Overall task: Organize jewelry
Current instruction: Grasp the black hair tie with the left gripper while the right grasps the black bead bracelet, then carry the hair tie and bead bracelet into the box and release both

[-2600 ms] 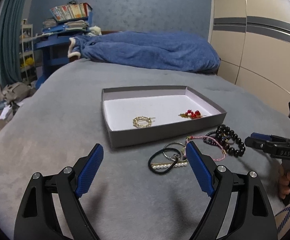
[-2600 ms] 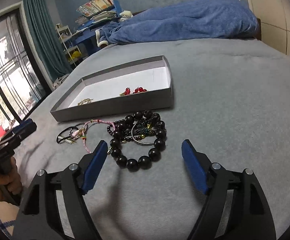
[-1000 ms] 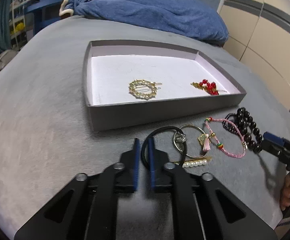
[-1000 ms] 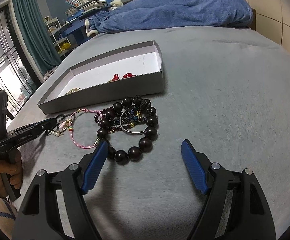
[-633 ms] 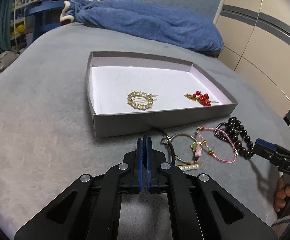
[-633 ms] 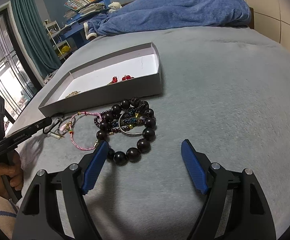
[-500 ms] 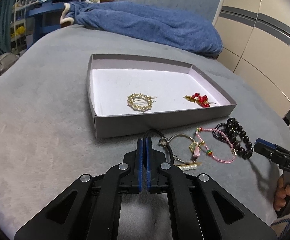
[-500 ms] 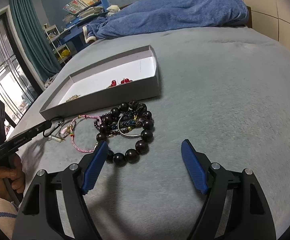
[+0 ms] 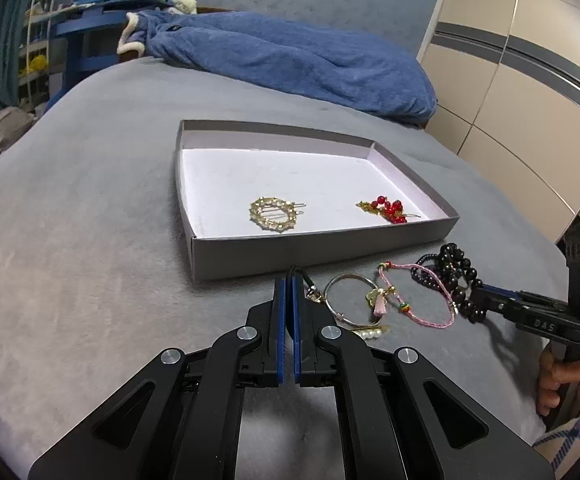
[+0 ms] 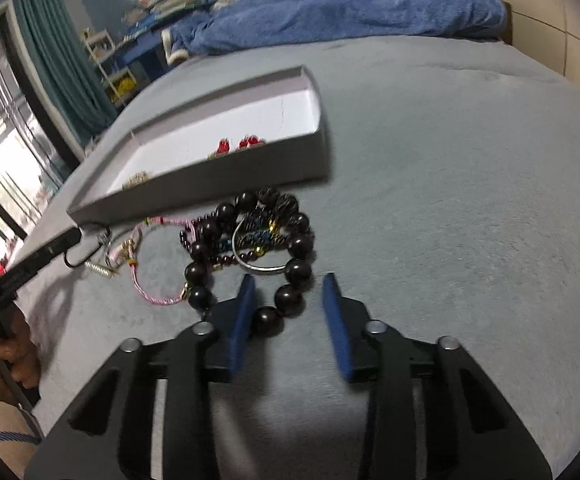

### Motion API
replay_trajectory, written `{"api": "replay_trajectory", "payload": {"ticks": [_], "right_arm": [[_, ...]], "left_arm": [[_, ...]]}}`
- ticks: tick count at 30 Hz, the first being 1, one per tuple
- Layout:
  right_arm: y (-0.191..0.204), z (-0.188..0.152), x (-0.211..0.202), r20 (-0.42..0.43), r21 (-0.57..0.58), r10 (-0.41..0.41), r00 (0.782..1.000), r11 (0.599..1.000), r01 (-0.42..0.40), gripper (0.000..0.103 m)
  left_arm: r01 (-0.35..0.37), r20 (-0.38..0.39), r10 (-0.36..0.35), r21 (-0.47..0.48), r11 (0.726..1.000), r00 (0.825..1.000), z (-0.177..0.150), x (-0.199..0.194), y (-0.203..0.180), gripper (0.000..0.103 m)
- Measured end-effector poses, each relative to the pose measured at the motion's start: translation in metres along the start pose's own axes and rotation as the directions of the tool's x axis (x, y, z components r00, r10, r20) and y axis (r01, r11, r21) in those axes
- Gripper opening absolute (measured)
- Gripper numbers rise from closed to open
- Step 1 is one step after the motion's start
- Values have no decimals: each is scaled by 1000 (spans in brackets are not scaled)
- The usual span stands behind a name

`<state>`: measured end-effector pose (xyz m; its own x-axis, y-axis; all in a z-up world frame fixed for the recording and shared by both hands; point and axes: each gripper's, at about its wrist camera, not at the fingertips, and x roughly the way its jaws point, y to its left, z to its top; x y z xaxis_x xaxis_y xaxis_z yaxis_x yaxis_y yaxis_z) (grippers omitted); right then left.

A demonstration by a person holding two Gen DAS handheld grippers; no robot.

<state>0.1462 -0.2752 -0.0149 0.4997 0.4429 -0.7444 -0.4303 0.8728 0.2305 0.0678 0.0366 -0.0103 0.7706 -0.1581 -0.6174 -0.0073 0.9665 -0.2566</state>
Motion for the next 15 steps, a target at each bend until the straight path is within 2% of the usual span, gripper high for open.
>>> {"api": "replay_trajectory", "payload": {"ticks": [2, 3, 15], "right_arm": [[4, 0, -2, -2, -22, 2, 1000, 1000, -2, 21], [5, 0, -4, 1, -30, 10, 1000, 1000, -10, 14], [14, 23, -57, 148, -55, 94, 985, 995, -86, 14]], "left_arm": [[4, 1, -4, 10, 1000, 1000, 0, -4, -1, 3], [4, 3, -5, 15, 1000, 1000, 0, -6, -2, 3], [3, 55, -8, 87, 996, 998, 11, -39, -11, 3]]}}
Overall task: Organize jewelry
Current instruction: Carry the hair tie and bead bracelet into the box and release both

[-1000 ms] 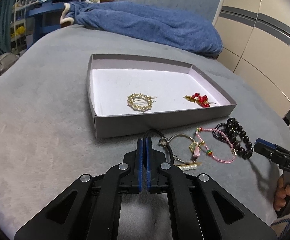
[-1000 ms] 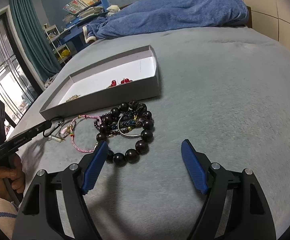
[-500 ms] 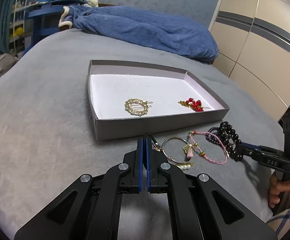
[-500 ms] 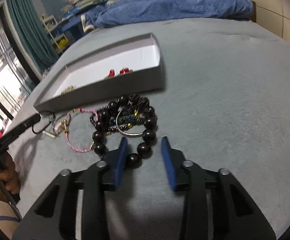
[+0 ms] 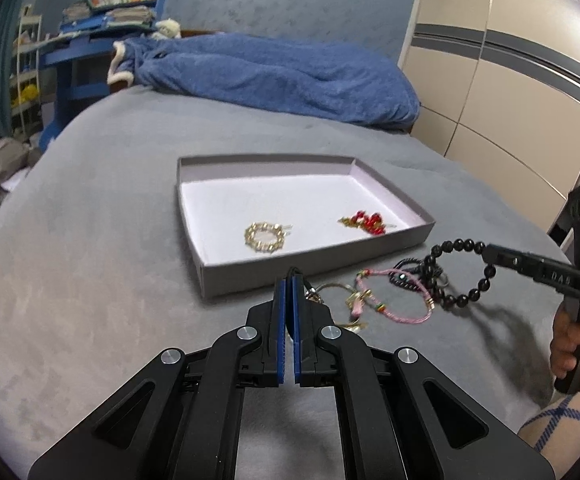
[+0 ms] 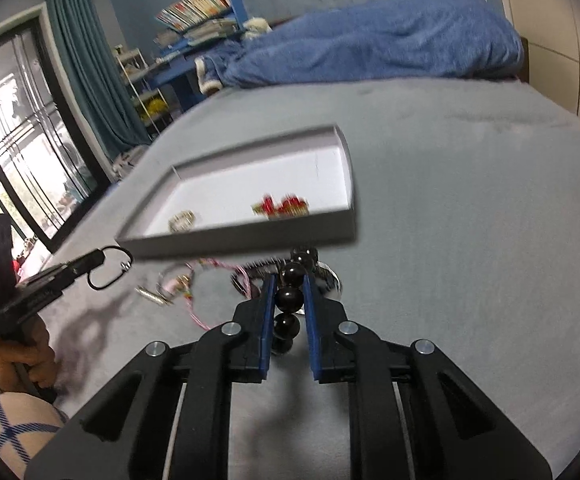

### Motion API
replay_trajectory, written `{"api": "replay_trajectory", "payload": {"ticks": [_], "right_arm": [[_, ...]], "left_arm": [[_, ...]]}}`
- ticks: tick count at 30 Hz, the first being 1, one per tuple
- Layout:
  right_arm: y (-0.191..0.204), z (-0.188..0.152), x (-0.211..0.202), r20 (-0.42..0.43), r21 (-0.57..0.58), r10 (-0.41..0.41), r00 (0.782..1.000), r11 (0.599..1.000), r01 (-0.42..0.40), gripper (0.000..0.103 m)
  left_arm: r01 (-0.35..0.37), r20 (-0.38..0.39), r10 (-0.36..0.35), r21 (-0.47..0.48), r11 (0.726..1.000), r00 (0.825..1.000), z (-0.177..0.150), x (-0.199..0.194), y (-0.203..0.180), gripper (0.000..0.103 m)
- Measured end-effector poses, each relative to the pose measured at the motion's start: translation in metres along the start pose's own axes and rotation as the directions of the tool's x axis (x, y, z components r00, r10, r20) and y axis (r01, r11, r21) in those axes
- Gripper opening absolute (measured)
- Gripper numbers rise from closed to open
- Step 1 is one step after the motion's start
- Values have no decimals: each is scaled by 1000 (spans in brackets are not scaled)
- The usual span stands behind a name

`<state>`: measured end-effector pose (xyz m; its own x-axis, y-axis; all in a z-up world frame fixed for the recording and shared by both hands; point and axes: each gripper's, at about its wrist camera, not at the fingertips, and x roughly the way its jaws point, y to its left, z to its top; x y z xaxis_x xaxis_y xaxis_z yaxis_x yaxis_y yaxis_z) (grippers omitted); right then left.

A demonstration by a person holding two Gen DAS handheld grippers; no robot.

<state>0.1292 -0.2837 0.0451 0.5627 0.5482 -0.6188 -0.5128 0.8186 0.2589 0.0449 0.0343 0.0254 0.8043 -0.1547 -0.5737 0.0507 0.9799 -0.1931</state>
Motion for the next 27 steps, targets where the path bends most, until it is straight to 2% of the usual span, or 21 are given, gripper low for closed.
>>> {"api": "replay_trajectory", "payload": {"ticks": [12, 27], "right_arm": [[5, 27, -18, 67, 11, 47, 997, 999, -48, 14], [11, 58, -21, 101, -29, 45, 994, 999, -43, 14]], "left_arm": [[20, 73, -25, 70, 997, 997, 35, -18, -23, 3], [-4, 75, -2, 81, 997, 997, 59, -8, -22, 3]]}}
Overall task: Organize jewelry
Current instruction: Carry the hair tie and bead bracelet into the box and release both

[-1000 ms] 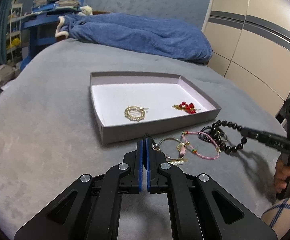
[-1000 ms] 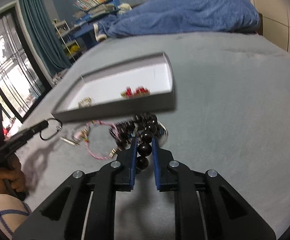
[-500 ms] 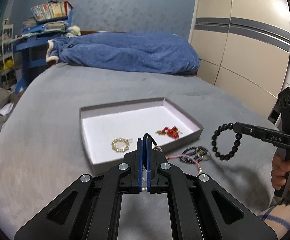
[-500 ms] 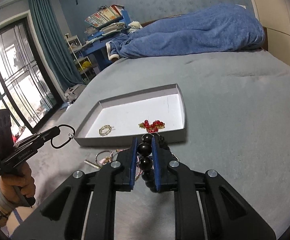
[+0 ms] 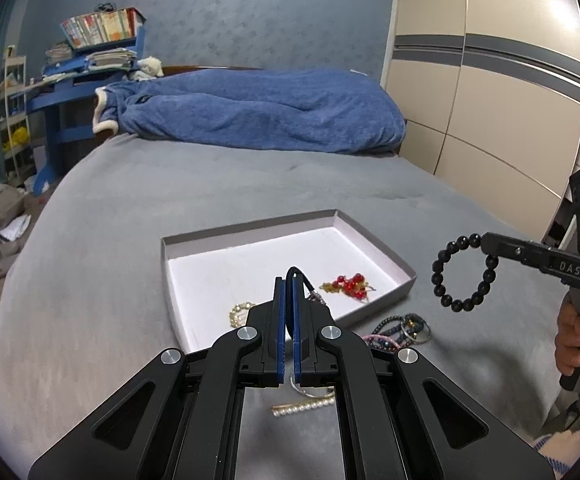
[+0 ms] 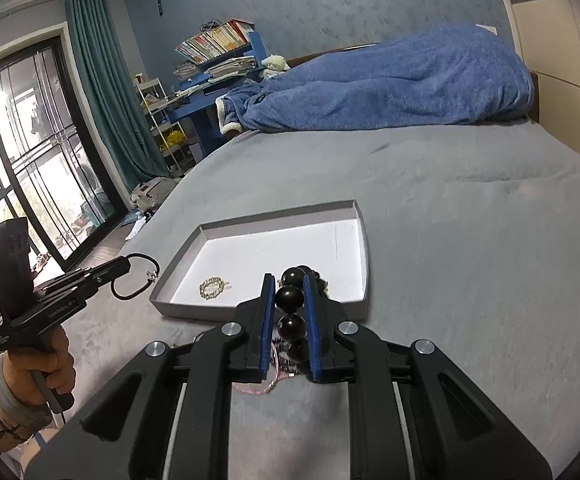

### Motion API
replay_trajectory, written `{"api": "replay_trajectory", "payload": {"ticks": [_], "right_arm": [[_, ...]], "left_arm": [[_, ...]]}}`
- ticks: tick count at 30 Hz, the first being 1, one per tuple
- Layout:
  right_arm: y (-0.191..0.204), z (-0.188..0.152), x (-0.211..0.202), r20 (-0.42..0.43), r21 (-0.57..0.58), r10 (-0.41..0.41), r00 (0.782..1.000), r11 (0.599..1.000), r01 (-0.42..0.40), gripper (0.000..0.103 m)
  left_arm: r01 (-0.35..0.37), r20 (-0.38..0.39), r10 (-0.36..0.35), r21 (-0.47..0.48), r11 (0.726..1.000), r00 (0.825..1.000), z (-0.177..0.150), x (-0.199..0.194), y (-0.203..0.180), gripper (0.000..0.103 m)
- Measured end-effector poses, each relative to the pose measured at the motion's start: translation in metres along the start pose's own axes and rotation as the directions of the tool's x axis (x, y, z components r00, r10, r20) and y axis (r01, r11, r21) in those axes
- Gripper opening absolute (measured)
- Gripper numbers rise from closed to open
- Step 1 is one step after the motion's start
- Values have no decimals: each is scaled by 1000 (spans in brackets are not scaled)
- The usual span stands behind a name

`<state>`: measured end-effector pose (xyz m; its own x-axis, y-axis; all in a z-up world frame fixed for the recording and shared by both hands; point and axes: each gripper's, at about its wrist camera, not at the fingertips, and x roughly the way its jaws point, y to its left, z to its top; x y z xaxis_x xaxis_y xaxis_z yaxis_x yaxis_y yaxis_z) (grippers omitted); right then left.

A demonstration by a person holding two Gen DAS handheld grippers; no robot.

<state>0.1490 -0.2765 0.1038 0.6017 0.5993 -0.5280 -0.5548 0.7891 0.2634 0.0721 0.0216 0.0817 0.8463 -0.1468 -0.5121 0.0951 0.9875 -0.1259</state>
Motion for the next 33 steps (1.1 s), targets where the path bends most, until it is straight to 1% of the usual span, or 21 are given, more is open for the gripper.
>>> {"api": "replay_trajectory", "payload": {"ticks": [8, 13, 17, 22, 26, 30, 33], "right_arm": [[11, 22, 21, 3, -27, 12, 1000, 1000, -12, 14], [24, 35, 46, -12, -45, 28, 1000, 999, -28, 14], [35, 39, 74, -44, -58, 45, 998, 997, -47, 14], [42, 33, 113, -107, -51, 63, 992, 996, -68, 14], [27, 22, 136, -160, -27, 30, 987, 999, -35, 14], [4, 12, 143, -191, -5, -28, 981, 1000, 27, 14], [-8, 6, 143, -202, 2, -53, 978, 998, 55, 14]], "left_arm": [[-18, -22, 18, -12, 1000, 1000, 6, 23, 8, 3], [-27, -44, 27, -11, 1000, 999, 9, 41, 9, 3], [-38, -73, 37, -13, 999, 997, 9, 63, 12, 3], [-45, -106, 45, 1, 999, 993, 5, 83, 11, 3], [-57, -142, 58, 14, 998, 988, -4, 98, 11, 3], [-75, -182, 80, 39, 996, 980, -14, 110, 11, 3], [-87, -203, 92, 37, 996, 975, -19, 115, 16, 3]]}}
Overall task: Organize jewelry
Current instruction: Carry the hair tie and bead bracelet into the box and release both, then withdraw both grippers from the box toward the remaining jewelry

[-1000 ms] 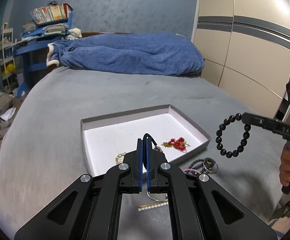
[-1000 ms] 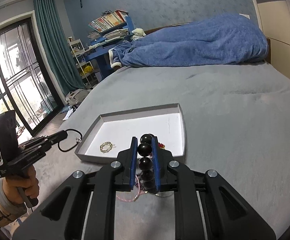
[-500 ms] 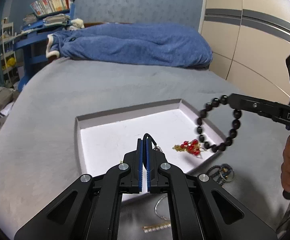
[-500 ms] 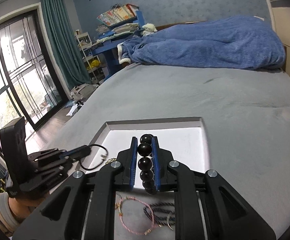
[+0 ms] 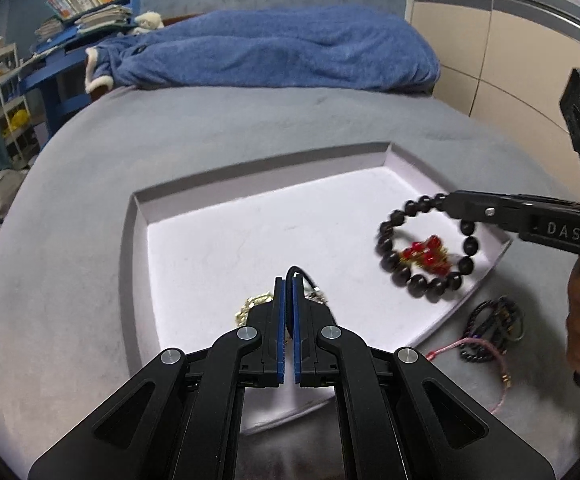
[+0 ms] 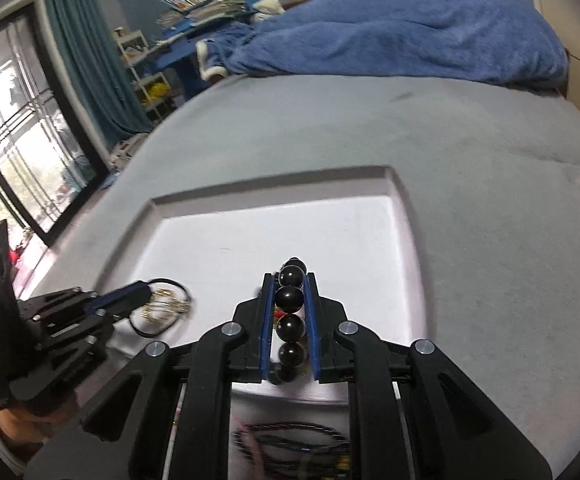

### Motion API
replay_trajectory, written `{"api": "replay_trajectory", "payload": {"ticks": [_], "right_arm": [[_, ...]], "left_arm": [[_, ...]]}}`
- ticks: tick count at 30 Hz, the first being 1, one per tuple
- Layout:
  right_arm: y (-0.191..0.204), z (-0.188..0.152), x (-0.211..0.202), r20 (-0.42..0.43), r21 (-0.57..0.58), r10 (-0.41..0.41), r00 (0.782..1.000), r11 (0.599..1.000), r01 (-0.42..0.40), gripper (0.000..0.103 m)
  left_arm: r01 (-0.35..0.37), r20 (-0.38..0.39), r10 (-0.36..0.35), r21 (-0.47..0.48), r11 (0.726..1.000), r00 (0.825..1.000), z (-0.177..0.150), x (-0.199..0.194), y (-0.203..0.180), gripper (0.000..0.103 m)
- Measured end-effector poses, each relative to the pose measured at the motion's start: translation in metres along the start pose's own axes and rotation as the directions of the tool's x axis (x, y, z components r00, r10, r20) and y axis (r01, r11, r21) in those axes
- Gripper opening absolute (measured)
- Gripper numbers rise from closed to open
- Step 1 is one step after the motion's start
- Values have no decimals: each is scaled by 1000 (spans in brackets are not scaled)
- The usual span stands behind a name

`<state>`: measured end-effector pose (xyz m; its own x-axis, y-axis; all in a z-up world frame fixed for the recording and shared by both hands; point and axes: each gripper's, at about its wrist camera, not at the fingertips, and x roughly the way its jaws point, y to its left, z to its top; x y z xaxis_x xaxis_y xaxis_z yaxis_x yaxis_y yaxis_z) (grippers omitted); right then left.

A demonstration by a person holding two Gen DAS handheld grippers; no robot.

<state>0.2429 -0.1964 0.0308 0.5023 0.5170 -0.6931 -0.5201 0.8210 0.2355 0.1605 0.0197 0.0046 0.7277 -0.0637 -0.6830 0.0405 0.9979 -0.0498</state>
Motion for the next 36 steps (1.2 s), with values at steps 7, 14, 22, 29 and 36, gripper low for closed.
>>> {"api": "replay_trajectory", "payload": {"ticks": [7, 14, 22, 29, 36], "right_arm": [[-9, -8, 9, -31, -4, -27, 999, 1000, 27, 14], [-9, -16, 9, -32, -38, -54, 998, 998, 52, 16], [-10, -23, -14, 32, -54, -55, 998, 997, 56, 44], [-19, -45, -47, 96, -14, -44, 994, 999, 46, 52], [-25, -74, -67, 103, 21, -45, 994, 999, 43, 58]], "left_arm": [[2, -7, -2, -15, 1000, 1000, -5, -1, 5, 6], [-32, 24, 32, -26, 999, 999, -10, -13, 4, 56], [-44, 62, 47, -35, 998, 997, -14, -29, 7, 80], [-14, 94, 18, -50, 999, 995, -31, -53, 7, 80], [9, 107, -8, -16, 1000, 994, -55, -72, -4, 80]]}}
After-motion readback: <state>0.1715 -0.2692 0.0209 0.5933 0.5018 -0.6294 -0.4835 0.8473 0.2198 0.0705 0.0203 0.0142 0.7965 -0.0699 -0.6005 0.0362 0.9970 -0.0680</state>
